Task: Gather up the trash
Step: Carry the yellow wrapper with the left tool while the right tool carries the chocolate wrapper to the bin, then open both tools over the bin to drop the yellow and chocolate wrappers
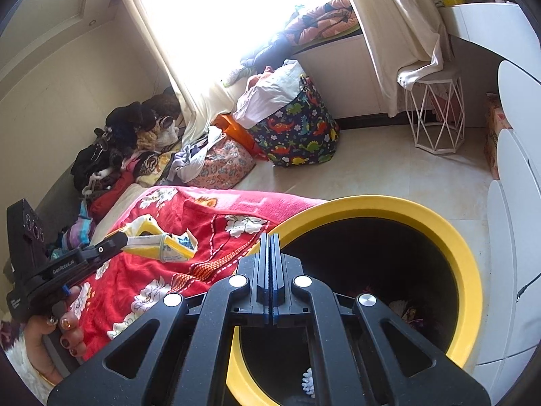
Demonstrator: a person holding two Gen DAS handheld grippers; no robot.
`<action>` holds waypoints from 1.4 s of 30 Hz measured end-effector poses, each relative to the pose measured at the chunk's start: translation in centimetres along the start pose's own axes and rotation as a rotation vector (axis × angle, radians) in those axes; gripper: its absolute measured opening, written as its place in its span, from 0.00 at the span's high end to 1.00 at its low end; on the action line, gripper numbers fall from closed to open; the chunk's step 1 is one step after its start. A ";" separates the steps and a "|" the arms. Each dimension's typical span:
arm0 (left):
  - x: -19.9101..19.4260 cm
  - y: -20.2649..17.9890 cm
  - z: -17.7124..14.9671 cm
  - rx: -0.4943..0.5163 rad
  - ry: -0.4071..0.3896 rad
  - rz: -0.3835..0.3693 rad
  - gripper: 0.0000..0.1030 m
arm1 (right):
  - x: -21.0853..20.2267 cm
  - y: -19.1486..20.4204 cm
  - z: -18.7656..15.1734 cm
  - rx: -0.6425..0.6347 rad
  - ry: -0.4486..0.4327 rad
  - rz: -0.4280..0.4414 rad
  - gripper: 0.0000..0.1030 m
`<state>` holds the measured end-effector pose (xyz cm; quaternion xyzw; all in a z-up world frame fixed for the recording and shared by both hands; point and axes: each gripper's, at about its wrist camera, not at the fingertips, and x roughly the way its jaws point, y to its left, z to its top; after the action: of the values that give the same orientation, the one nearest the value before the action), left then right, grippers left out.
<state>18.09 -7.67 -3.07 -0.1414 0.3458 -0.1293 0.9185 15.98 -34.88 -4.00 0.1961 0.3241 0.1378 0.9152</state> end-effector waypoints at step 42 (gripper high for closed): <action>2.8 -9.4 -4.8 0.237 0.134 -0.123 0.95 | -3.3 -4.8 0.1 0.089 -0.070 -0.097 0.99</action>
<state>15.59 -18.09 -4.89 -0.0441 0.3795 -0.2343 0.8939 14.17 -40.44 -4.29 0.2253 0.3067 0.0717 0.9220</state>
